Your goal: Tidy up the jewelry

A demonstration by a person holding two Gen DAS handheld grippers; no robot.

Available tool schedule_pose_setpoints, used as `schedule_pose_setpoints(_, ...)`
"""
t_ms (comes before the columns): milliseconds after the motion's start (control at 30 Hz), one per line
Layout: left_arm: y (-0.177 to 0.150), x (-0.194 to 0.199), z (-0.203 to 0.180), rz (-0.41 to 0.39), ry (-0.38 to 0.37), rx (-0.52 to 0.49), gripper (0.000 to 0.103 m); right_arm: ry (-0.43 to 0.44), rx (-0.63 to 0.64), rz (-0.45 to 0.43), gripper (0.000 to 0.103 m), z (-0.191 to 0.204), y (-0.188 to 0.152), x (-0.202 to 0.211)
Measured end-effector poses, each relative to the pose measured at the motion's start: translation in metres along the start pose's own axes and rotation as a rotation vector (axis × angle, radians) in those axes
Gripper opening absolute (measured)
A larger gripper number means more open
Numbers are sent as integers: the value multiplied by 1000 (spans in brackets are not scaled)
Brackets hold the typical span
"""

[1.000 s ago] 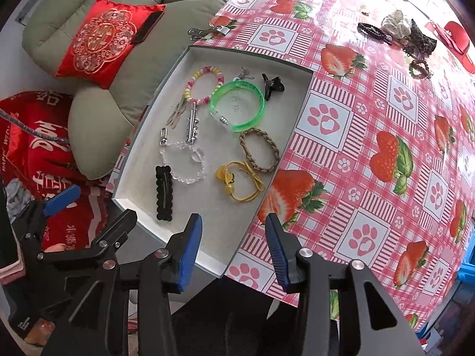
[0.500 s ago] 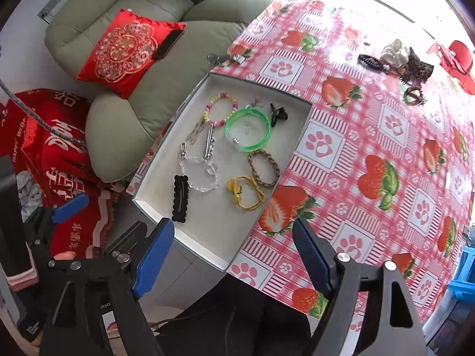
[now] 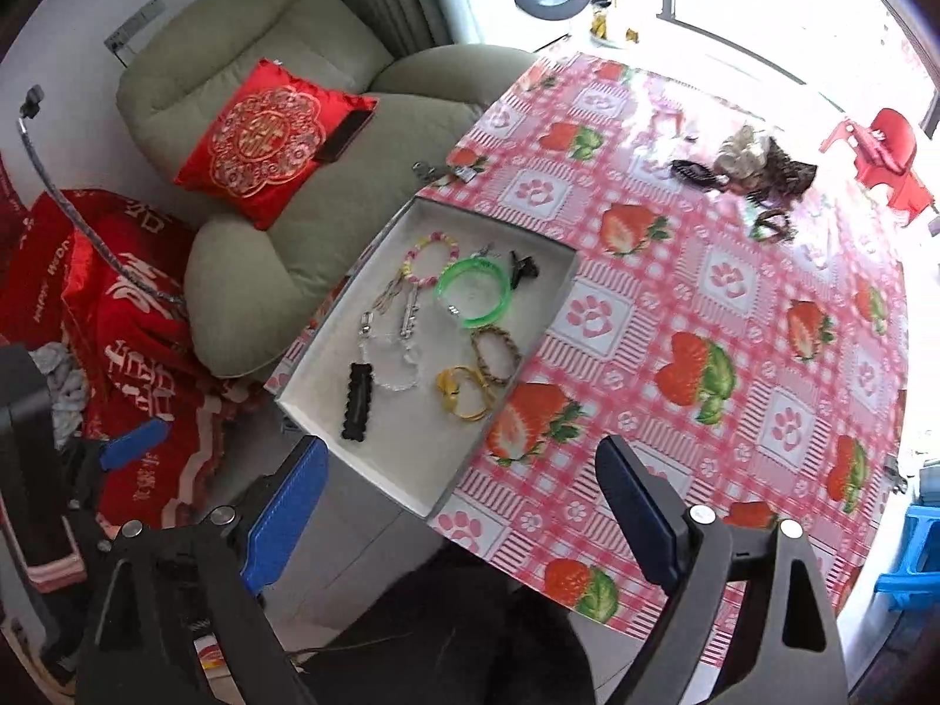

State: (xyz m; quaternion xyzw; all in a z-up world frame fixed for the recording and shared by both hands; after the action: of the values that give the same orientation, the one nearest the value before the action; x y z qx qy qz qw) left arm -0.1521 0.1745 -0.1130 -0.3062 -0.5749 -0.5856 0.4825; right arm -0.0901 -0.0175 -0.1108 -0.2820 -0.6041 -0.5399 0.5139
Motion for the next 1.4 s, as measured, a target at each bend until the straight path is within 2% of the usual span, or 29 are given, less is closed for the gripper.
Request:
schedule_pose_setpoints(167,15,4,10,-21,-10,-44,102,-13,-40,14,93,-1,-1,3)
schedule_pose_setpoints(300,27,3,23,-26,-18,-98,102,-60,-72,20,93,5,-1,0)
schedule_pose_setpoints(700,60,-8,32,-50,-98,-183,102,-137,-162,3,93,28,15,-5)
schedule_pose_setpoints(1033,62,-18,33,-28,-131,-187,102,-175,-182,8,93,31,22,-10)
schedule_pose_setpoints(1400,59,-23,36,-11,-147,-186,102,-178,-177,20,93,41,22,-18)
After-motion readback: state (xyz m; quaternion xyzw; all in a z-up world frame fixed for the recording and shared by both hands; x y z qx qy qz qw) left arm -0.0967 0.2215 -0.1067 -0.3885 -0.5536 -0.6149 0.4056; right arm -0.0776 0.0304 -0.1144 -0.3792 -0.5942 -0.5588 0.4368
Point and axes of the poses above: each gripper's, at about its wrist camera, not at the fingertips, and x roughly against the way its jaws point, z to its left, y to its top, the point moved 7 cm from there along -x, roughly the way its jaws point, and after that the axes turned 4 degrees about -z, right-handed, at the moved point
